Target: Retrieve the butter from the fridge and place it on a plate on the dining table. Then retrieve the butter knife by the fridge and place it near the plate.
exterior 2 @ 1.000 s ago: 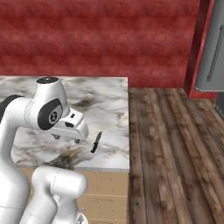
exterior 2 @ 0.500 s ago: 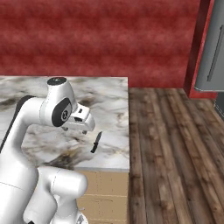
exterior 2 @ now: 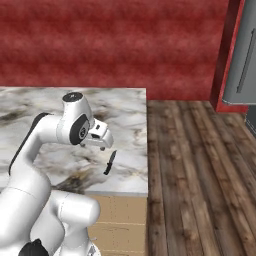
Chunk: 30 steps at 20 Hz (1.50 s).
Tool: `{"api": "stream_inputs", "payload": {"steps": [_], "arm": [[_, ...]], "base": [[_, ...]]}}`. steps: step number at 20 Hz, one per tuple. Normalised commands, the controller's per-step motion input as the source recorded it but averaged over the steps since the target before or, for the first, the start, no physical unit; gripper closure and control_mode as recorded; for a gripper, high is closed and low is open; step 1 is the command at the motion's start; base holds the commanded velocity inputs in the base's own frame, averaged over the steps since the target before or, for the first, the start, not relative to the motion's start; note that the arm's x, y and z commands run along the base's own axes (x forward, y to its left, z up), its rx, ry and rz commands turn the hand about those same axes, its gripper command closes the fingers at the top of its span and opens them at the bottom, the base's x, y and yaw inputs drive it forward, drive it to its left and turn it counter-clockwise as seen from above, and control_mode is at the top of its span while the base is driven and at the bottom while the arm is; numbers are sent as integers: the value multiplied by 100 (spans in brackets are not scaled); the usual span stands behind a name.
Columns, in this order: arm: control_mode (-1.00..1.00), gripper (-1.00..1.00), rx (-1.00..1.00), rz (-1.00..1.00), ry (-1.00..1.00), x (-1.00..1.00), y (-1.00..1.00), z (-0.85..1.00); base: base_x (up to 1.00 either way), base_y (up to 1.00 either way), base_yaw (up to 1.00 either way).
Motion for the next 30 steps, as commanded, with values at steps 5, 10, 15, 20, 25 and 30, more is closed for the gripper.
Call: {"api": "stream_inputs", "payload": {"steps": [5, 10, 15, 20, 25, 30], "arm": [[-100, -100, 0, -6, 5, 14, -3, -20], [-100, -100, 2, -2, 5, 32, -17, -39], [-100, -100, 3, 0, 0, 13, 0, -28], [-100, -100, 1, 1, 0, 15, 4, -28], [-100, -100, 0, 0, 0, 31, 0, -43], [-100, -100, 0, 0, 0, 50, 0, -38]], "base": [[0, 0, 0], [0, 0, 0], [0, 0, 0], [0, 0, 0], [0, 0, 0], [0, 0, 0]]}}
